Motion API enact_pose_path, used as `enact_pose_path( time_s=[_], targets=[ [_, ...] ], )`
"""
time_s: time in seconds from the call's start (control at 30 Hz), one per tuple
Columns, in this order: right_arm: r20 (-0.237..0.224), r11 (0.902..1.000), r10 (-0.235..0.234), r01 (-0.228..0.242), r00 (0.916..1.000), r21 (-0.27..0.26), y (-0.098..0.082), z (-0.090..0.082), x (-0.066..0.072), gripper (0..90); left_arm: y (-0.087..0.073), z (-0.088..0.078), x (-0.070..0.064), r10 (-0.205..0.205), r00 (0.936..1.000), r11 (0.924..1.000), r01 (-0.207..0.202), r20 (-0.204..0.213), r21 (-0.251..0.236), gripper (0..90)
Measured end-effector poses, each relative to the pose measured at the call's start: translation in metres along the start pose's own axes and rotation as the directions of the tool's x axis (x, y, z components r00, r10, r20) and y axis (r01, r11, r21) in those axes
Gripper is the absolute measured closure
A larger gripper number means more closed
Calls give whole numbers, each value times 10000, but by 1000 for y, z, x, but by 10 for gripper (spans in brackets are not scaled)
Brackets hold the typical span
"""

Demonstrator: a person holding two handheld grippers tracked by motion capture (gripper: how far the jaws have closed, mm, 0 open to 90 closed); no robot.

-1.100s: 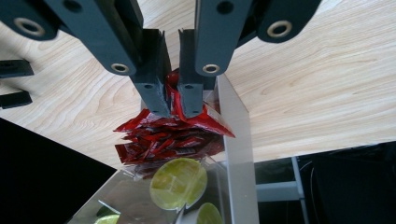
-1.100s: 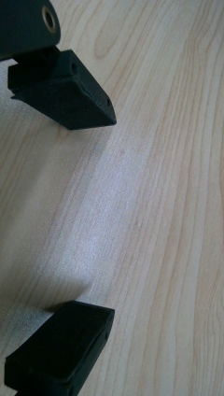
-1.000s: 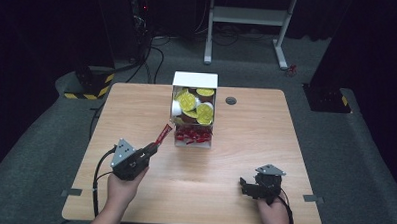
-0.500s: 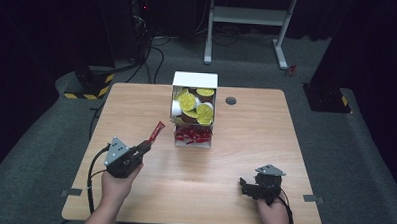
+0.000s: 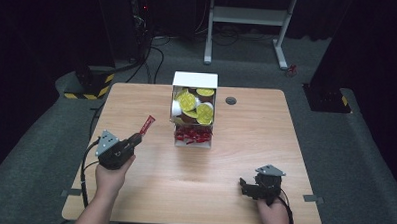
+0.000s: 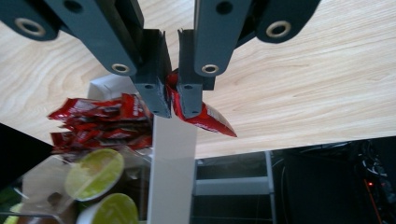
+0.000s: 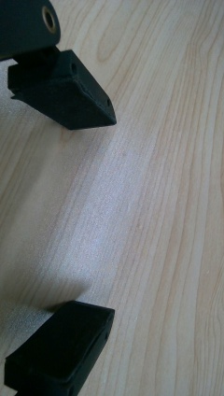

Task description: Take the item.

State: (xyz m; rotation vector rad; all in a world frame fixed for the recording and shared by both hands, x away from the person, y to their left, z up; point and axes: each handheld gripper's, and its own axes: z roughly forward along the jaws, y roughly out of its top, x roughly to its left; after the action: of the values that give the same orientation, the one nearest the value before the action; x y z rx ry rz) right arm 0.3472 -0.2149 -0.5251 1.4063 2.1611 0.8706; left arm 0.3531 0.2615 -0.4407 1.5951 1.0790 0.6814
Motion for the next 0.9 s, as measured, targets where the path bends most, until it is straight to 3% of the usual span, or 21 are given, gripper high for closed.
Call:
enact_pose_path(
  time_s=[0.37,0.9],
  targets=[
    [-8,10000,4,-4,10000,-1,0,0,0,80,6,13,22,-140,9996,9997,144,-249,171,838],
    [-20,10000,51,-51,10000,9,0,0,0,80,4,32,39,-583,9968,9976,603,-554,353,838]
  ],
)
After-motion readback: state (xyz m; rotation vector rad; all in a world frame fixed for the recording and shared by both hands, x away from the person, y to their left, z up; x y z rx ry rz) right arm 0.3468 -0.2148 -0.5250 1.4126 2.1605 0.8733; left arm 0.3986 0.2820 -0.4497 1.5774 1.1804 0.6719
